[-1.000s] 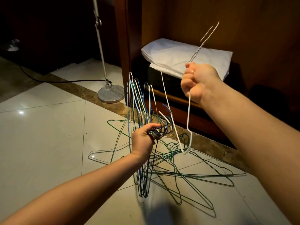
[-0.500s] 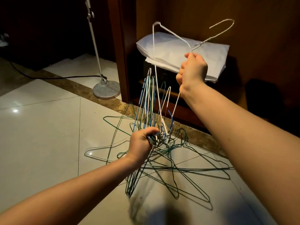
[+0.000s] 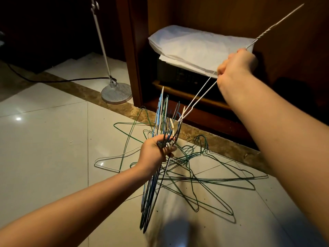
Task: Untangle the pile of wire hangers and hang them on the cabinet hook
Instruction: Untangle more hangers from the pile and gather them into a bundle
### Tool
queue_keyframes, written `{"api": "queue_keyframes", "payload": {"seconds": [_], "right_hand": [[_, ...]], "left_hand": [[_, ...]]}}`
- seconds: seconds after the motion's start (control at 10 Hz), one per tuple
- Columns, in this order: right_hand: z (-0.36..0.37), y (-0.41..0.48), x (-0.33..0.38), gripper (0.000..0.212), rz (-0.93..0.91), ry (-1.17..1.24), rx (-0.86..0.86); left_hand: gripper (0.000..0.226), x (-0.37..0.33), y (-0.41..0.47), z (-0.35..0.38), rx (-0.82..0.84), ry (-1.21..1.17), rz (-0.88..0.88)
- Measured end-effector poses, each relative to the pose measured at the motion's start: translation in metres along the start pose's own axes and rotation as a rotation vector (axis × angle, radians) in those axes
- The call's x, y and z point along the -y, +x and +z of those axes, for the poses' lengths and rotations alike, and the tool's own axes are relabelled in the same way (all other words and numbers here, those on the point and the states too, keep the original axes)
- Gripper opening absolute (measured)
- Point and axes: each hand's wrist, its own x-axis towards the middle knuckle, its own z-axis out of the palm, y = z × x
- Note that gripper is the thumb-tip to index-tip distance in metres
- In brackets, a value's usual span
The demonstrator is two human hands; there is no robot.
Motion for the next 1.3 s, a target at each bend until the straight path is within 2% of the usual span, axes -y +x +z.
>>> {"api": "queue_keyframes", "payload": {"seconds": [0.1, 0.3, 0.4, 0.5, 0.6, 0.8, 1.0, 1.1, 1.3], "right_hand": [[0.004, -0.001, 0.002, 0.03, 0.009, 0.051, -0.021], [0.006, 0.004, 0.016, 0.025, -0.132, 0.043, -0.057], [0.0, 0.014, 0.031, 0.022, -0.24, -0.053, -0.114], [-0.018, 0.008, 0.029, 0.025, -0.274, -0.246, -0.041], [-0.053, -0.012, 0.007, 0.024, -0.265, -0.473, 0.067], [-0.102, -0.056, -0.024, 0.024, -0.152, -0.536, 0.201], [-0.122, -0.09, -0.033, 0.021, -0.015, -0.509, 0.317], [-0.134, -0.102, -0.047, 0.019, -0.021, -0.644, 0.368], [-0.148, -0.118, -0.068, 0.016, 0.047, -0.721, 0.415]], "left_hand": [[0.021, -0.002, -0.005, -0.001, 0.003, 0.017, -0.02], [0.015, 0.002, -0.005, -0.002, 0.087, 0.024, -0.029], [0.021, 0.002, -0.006, -0.007, 0.095, 0.04, -0.051], [0.026, 0.002, -0.004, -0.01, 0.03, -0.046, -0.071], [0.027, -0.002, 0.002, -0.011, -0.003, -0.136, -0.106], [0.028, -0.027, 0.021, -0.01, 0.029, -0.22, -0.102], [0.048, -0.037, 0.032, -0.002, 0.117, -0.354, -0.136], [0.049, -0.029, 0.029, 0.009, 0.125, -0.288, -0.114], [0.031, -0.022, 0.026, 0.031, 0.151, -0.329, -0.14]]}}
